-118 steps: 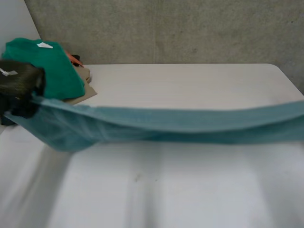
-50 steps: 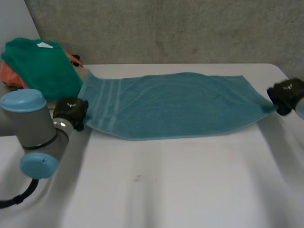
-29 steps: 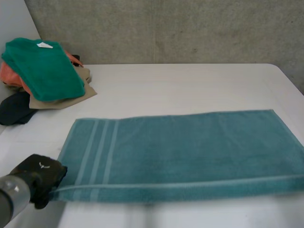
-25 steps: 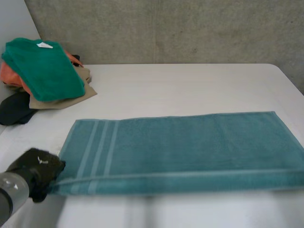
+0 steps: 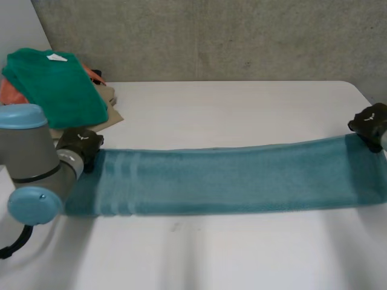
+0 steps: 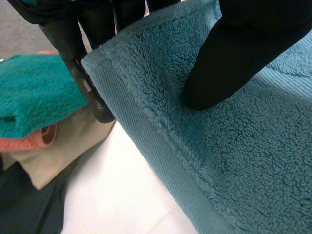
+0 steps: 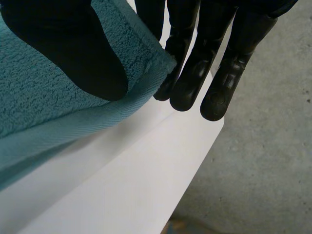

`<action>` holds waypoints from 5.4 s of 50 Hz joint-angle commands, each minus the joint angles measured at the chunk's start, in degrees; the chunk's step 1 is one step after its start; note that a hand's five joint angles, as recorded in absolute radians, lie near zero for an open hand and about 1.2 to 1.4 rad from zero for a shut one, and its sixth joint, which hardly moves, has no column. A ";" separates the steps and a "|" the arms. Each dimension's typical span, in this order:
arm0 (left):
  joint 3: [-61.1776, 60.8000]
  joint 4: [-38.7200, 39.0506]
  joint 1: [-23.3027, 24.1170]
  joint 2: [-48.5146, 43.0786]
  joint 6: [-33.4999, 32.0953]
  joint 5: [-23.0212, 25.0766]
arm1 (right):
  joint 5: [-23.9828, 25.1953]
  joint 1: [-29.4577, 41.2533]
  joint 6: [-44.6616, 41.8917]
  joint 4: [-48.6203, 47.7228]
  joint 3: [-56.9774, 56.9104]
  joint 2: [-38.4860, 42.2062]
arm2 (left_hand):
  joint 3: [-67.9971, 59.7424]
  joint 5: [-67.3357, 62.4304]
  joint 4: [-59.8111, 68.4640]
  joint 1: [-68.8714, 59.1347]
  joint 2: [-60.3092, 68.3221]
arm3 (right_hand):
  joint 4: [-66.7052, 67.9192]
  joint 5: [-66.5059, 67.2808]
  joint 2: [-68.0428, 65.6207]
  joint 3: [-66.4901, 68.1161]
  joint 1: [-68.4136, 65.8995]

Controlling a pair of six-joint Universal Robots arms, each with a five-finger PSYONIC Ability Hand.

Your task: Fold the laundry.

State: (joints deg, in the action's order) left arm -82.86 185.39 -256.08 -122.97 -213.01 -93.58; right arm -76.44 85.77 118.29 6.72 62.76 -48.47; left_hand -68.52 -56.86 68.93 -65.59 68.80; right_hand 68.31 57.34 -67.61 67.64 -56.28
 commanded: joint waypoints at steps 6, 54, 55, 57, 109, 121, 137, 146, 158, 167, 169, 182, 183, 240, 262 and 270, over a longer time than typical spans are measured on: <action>11.31 1.11 2.95 -10.26 -0.39 -2.48 | -4.77 2.47 0.10 -5.48 -10.11 10.85 | -11.48 -13.14 11.07 -14.41 11.20 | 11.69 12.66 -12.39 12.36 -23.72; -5.65 4.72 6.82 5.38 7.96 -5.82 | 13.60 -10.97 15.75 -3.02 18.63 -8.75 | 58.52 56.86 -58.93 55.59 -58.80 | -39.24 -38.26 38.54 -38.56 27.21; -5.91 4.72 6.82 5.46 8.22 -5.82 | 13.69 -11.32 15.75 -4.59 19.24 -8.49 | 58.52 56.86 -58.93 55.59 -58.80 | -37.89 -36.92 37.19 -37.22 25.86; -6.35 4.89 6.82 5.64 8.66 -5.82 | 13.77 -11.68 15.75 -6.01 19.68 -7.87 | 58.52 56.86 -58.93 55.59 -58.80 | -35.70 -34.73 35.00 -35.03 23.67; -15.05 5.34 4.45 14.08 10.42 -3.71 | 12.28 -9.76 -0.07 -10.76 16.52 -14.19 | 58.52 56.86 -58.93 55.59 -58.80 | 11.69 12.66 -12.39 12.36 -23.72; -15.40 5.34 4.63 15.83 10.86 -3.71 | 12.19 24.49 0.28 -14.01 17.05 -14.90 | 58.52 56.86 -58.93 55.59 -58.80 | 11.69 12.66 -12.39 12.36 -23.72; -15.06 5.51 5.41 16.10 10.95 -3.62 | 11.93 47.38 4.40 -19.29 10.46 -3.04 | 58.52 56.86 -58.93 55.59 -58.80 | 11.69 12.66 -12.39 12.36 -23.72; -13.65 6.65 7.53 16.10 11.13 -3.71 | 12.98 48.26 12.92 -19.81 7.82 -1.45 | 58.52 56.86 -58.93 55.59 -58.80 | 11.69 12.66 -12.39 12.36 -23.72; -12.33 7.88 7.97 16.10 13.23 -3.80 | 15.89 47.47 32.17 -18.94 5.97 -2.94 | 58.52 56.86 -58.93 55.59 -58.80 | -34.76 -33.78 34.06 -34.08 22.73; -12.33 7.88 9.72 16.10 13.41 -3.62 | 9.74 42.21 33.59 -12.09 7.46 -7.07 | 58.52 56.86 -58.93 55.59 -58.80 | -58.31 -57.34 57.61 -57.64 46.28; -12.33 7.97 10.60 16.10 13.32 -3.62 | 6.67 40.45 34.29 -9.55 9.04 -8.74 | 58.52 56.86 -58.93 55.59 -58.80 | -58.31 -57.34 57.61 -57.64 46.28; -10.23 8.15 18.33 12.77 13.24 -3.54 | 6.12 20.06 35.08 -8.65 29.34 -18.94 | 58.52 56.86 -58.93 55.59 -58.80 | -41.76 -40.79 41.06 -41.09 29.73; -9.79 8.15 18.77 12.32 13.24 -3.54 | 6.82 18.92 34.91 -8.91 30.31 -19.03 | 58.52 56.86 -58.93 55.59 -58.80 | -40.41 -39.44 39.71 -39.74 28.38; -8.12 7.80 12.80 15.92 16.92 -3.80 | 8.69 48.35 18.45 -13.75 14.68 -10.06 | 58.52 56.86 -58.93 55.59 -58.80 | -55.86 -54.89 55.16 -55.19 43.83; -0.30 0.87 24.05 3.99 26.68 1.74 | 5.78 29.81 55.83 1.37 11.86 -6.64 | 56.62 54.97 -57.03 53.70 -56.91 | -58.31 -57.34 57.61 -57.64 46.28; 1.47 -5.74 23.44 -2.09 26.33 -1.16 | 4.55 29.54 52.23 1.45 9.23 -1.72 | 55.61 53.95 -56.02 52.69 -55.90 | -58.31 -57.34 57.61 -57.64 46.28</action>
State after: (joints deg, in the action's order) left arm -82.55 184.35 -232.02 -120.89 -186.22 -92.34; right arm -70.98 115.23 173.55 8.19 73.86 -53.39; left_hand -12.25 -2.88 11.76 -11.28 11.70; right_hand 13.30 3.94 -12.66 12.14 -11.49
